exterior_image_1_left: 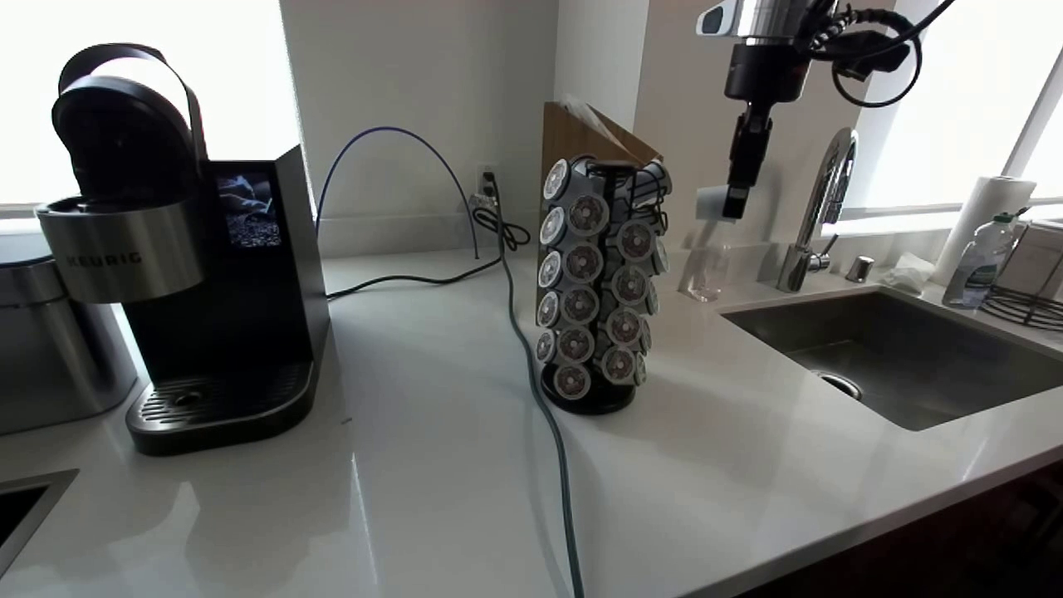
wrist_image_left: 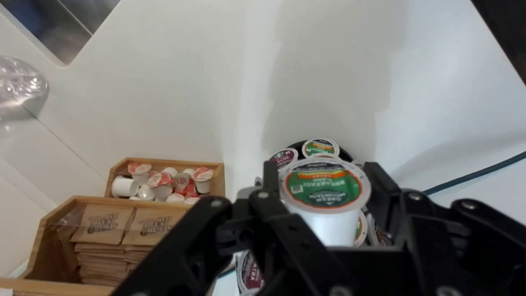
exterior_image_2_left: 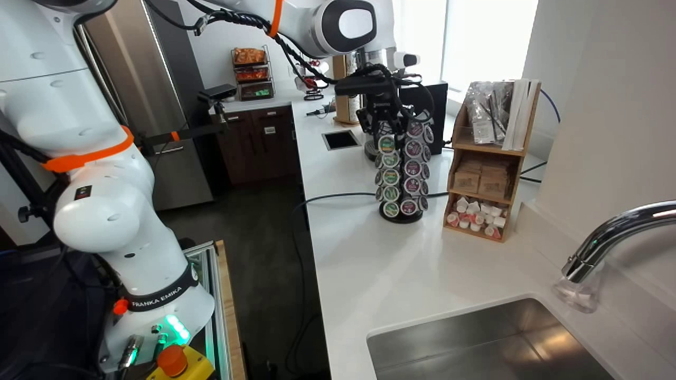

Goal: Pick up the bottle from the table and put it on the bottle holder

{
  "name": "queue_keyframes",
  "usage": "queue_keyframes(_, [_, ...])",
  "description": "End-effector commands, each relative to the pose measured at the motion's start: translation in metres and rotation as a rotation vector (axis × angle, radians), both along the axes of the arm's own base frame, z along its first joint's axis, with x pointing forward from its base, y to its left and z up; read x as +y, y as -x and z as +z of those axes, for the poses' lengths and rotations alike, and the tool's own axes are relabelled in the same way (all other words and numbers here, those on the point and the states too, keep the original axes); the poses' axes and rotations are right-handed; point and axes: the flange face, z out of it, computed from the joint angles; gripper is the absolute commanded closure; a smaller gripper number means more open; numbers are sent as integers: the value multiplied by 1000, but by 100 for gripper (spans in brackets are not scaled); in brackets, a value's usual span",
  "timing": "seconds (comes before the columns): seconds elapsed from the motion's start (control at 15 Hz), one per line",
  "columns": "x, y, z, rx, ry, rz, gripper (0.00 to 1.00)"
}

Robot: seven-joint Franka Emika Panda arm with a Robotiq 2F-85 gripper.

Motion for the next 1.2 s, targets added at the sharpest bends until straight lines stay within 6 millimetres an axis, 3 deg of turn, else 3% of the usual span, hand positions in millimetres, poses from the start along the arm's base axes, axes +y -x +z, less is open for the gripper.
queue_keyframes(0.0, [11, -14, -3, 11, -30, 77, 71])
queue_keyframes(1.13, [25, -40, -10, 35, -59, 141, 71])
